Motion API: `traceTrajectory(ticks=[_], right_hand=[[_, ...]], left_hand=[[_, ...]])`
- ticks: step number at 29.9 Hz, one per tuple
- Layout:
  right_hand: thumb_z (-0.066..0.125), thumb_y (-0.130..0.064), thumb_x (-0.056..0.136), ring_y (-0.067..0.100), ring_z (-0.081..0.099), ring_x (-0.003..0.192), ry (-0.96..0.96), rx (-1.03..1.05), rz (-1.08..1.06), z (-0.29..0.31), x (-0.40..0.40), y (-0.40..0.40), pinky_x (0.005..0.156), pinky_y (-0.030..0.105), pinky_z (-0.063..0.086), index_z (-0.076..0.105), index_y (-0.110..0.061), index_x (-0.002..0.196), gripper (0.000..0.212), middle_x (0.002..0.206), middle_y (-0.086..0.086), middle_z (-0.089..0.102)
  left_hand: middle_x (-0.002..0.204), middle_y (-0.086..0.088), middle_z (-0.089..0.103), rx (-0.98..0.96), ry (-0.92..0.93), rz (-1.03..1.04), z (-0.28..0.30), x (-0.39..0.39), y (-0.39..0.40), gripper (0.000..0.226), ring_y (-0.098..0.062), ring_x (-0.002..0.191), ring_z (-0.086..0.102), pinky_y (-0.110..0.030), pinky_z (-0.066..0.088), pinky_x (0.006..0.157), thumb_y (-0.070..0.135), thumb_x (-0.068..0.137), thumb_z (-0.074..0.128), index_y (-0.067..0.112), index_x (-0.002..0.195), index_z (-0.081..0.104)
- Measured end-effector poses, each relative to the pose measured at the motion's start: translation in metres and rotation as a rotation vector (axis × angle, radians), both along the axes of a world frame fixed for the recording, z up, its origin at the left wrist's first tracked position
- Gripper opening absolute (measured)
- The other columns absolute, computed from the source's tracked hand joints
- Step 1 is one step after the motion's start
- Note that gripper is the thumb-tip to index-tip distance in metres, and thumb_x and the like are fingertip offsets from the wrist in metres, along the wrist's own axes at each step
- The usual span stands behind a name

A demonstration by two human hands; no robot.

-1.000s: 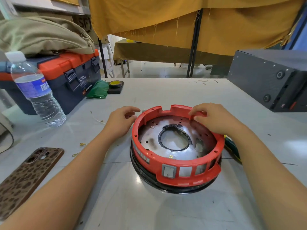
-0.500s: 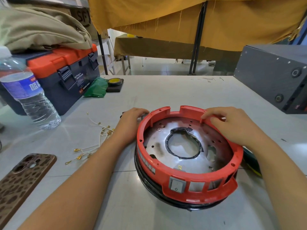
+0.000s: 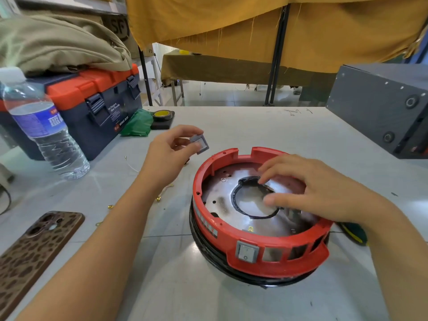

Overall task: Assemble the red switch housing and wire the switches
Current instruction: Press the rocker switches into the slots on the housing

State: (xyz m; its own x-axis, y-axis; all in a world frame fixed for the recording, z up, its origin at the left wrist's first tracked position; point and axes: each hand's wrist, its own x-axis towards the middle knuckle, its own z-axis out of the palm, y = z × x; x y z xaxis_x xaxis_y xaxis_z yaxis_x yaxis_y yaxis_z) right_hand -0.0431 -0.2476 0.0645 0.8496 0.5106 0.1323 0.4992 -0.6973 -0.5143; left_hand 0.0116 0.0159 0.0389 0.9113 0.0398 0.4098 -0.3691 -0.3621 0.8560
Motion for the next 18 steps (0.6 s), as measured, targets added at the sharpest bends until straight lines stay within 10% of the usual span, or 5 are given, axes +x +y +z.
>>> traceTrajectory(ticks=[10,18], right_hand=[[0.077,-0.037,0.075,0.01,0.066,0.096,0.297,0.055,0.256,0.007,-0.017,0.007,0.087,0.027,0.048,0.073,-0.033,0.091,0.017,0.096,-0.008,0.072],[0.07,-0.029,0.08,0.002,0.063,0.094,0.251,0.048,0.23,0.008,-0.017,0.012,0.073,0.009,0.049,0.075,-0.03,0.092,0.013,0.093,-0.014,0.071]], left_hand=[[0.103,0.001,0.071,-0.092,0.017,-0.328,0.009,-0.045,-0.016,0.028,-0.022,0.098,0.065,-0.032,0.054,0.088,0.017,0.073,0.072,0.027,0.1,0.07],[0.103,0.007,0.07,0.056,-0.012,-0.493,0.013,-0.059,-0.016,0.029,-0.019,0.1,0.065,-0.032,0.055,0.084,0.032,0.072,0.071,0.033,0.1,0.07]])
